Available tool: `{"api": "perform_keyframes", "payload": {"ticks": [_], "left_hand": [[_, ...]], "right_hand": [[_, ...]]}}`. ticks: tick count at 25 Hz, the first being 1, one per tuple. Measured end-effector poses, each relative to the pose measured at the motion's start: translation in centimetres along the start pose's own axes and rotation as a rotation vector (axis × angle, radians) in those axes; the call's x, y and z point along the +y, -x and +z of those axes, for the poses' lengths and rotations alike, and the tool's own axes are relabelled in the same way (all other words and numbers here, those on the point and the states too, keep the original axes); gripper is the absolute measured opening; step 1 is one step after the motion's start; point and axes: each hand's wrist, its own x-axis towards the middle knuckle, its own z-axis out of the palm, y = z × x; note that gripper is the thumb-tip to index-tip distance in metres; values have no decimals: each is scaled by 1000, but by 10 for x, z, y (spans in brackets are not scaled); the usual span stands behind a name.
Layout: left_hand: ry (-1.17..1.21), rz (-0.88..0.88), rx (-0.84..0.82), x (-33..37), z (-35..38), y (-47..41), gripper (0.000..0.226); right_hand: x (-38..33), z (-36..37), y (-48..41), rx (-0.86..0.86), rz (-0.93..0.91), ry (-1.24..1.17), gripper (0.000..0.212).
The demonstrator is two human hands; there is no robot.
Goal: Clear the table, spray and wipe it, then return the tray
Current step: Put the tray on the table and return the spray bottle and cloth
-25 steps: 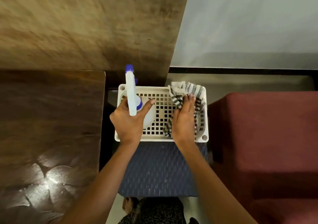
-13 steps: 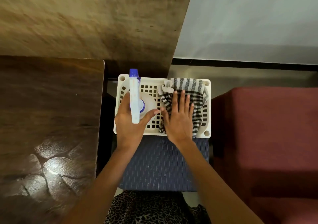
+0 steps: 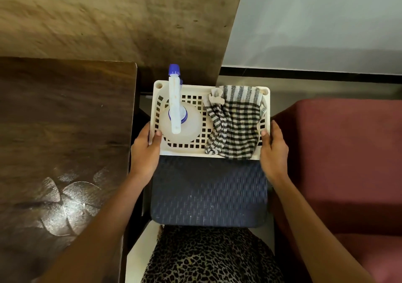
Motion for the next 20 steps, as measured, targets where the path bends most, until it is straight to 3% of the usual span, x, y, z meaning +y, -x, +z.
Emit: {"api": "perform_keyframes", "payload": {"ticks": [3,8,20], "left_hand": [[-51,-61,118,-7,4,-6,31],[-69,-96,157,-15,3,14,31],[-117,-76,35,-49,-18,86,32]], "right_hand": [[0,5,2,33,-52,23,34],[11,5,23,65,-60,21,33],[38,-4,99,50,-14,19,31]]}}
